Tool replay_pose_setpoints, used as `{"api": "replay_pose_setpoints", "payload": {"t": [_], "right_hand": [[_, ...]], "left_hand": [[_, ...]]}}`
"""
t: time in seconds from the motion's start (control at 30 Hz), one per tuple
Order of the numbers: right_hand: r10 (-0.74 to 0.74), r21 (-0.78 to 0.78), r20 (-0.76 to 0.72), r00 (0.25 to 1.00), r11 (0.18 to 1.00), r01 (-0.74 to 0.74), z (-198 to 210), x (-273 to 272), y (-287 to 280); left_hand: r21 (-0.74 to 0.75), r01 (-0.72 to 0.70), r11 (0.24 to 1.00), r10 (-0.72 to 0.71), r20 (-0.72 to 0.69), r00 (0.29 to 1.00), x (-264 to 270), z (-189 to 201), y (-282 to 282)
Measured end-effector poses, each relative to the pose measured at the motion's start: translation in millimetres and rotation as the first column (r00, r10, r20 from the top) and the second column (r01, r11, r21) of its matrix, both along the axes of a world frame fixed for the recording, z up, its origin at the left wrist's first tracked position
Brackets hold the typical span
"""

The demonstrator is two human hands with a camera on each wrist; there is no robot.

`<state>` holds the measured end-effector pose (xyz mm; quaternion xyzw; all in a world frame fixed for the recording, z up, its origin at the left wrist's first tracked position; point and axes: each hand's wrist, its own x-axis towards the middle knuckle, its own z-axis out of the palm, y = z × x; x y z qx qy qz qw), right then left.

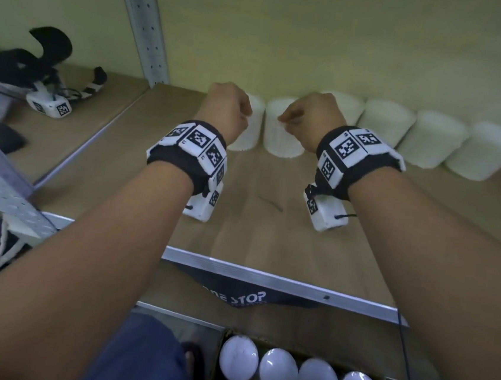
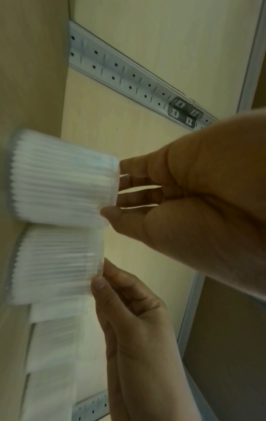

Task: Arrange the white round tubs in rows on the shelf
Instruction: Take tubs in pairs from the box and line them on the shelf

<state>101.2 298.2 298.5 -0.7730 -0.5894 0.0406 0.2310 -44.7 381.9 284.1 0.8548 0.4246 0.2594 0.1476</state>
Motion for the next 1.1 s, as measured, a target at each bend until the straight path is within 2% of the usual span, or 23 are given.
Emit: {"api": "replay_pose_setpoints", "payload": {"t": [0.5,0.83,0.97,1.1], "right_hand": [[0.013,-0.015,0.053,0.998,1.0,-0.013,2.2,21.5,50.7],[-0.012,0.021,0.075,0.997,1.0,0.01,-3.6,29.8,58.7],[0.027,-0.056,0.057,0.998,0.998,-0.024,-1.4,27.6,49.7],[-0.006,0.075,0.011,1.0,0.997,0.005,0.8,23.5,20.4]], "left_hand": [[0.014,-0.017,1.0,0.016,0.029,0.999,25.4,0.9,50.9],[0.024,0.015,1.0,-0.015,0.006,1.0,35.0,0.0,61.6],[-0.013,0.055,0.998,-0.056,-0.106,0.993,28.4,11.3,59.5],[-0.045,0.116,0.992,-0.123,-0.212,0.97,15.7,20.7,40.8]]}}
